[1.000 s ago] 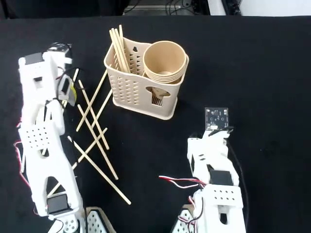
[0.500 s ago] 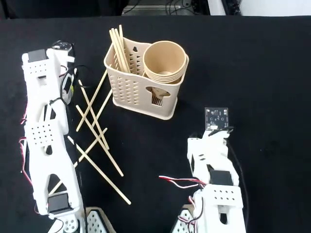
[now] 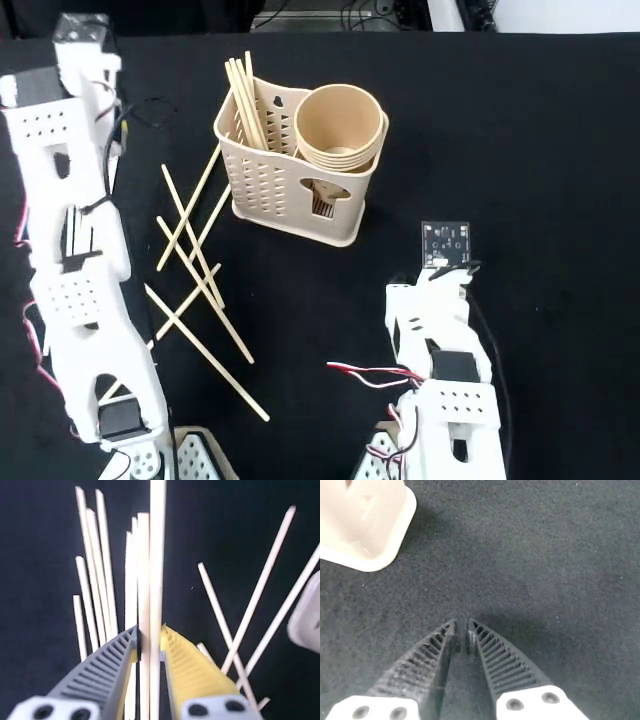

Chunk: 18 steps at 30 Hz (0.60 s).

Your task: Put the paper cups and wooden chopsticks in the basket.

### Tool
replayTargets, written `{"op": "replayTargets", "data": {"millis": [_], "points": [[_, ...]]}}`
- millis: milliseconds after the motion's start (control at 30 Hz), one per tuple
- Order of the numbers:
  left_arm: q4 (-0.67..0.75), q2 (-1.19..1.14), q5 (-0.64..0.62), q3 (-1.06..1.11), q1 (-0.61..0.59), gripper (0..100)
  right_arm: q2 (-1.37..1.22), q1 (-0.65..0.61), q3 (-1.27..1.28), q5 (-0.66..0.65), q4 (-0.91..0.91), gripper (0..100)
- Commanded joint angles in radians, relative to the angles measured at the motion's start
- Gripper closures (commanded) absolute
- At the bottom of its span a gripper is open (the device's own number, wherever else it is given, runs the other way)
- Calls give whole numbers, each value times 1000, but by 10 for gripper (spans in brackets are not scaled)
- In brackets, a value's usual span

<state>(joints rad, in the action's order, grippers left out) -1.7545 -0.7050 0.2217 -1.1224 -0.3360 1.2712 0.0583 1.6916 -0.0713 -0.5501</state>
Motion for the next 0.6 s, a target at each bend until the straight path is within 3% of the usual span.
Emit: {"op": "replayTargets", "data": {"millis": [0, 267, 567], "points": [[-8, 173, -69, -53, -4, 971, 15, -9, -4, -6, 11, 956], [-8, 364, -173, -8, -1, 971, 15, -11, -4, -6, 11, 956], [14, 821, -190, 579, 71, 971, 15, -12, -4, -6, 11, 956]]}}
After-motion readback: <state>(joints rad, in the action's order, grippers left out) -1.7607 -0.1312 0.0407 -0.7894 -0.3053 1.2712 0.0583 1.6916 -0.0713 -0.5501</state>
